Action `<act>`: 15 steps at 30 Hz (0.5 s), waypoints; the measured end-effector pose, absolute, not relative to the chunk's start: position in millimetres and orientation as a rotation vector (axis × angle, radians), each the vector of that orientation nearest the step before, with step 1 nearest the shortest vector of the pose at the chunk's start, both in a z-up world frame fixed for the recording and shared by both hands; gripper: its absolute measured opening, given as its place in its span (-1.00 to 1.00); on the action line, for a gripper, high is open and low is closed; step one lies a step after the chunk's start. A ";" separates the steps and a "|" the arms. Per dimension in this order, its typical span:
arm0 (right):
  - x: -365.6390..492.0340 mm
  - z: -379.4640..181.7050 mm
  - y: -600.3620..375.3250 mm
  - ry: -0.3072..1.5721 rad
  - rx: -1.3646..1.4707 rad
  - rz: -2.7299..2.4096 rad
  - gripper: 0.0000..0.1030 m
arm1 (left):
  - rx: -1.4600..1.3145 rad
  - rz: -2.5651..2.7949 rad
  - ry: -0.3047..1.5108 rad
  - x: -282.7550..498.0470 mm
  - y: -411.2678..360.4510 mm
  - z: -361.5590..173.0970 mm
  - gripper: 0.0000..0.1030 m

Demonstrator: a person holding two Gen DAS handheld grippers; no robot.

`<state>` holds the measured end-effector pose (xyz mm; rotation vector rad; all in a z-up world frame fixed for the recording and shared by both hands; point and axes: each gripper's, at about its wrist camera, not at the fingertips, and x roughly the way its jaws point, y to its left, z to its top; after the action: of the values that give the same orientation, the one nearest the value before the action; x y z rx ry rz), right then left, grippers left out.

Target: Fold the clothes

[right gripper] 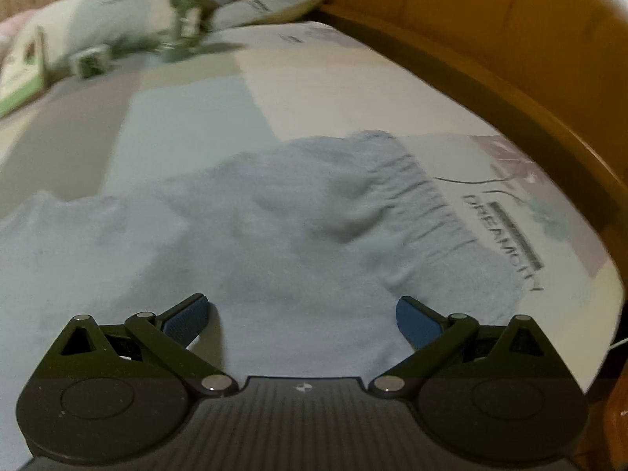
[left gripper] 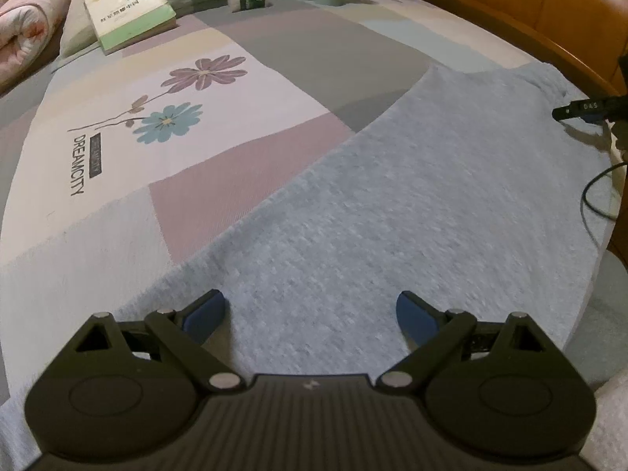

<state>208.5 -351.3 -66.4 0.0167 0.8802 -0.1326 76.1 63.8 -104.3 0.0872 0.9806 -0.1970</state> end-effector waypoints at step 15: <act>123.7 -23.0 -264.4 0.847 0.078 0.083 1.00 | 0.187 -0.184 0.904 62.2 46.3 -82.4 0.84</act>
<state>123.7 -264.4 -23.0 0.0777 0.8474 0.0827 62.2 46.3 -82.4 0.1866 0.9037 -0.1844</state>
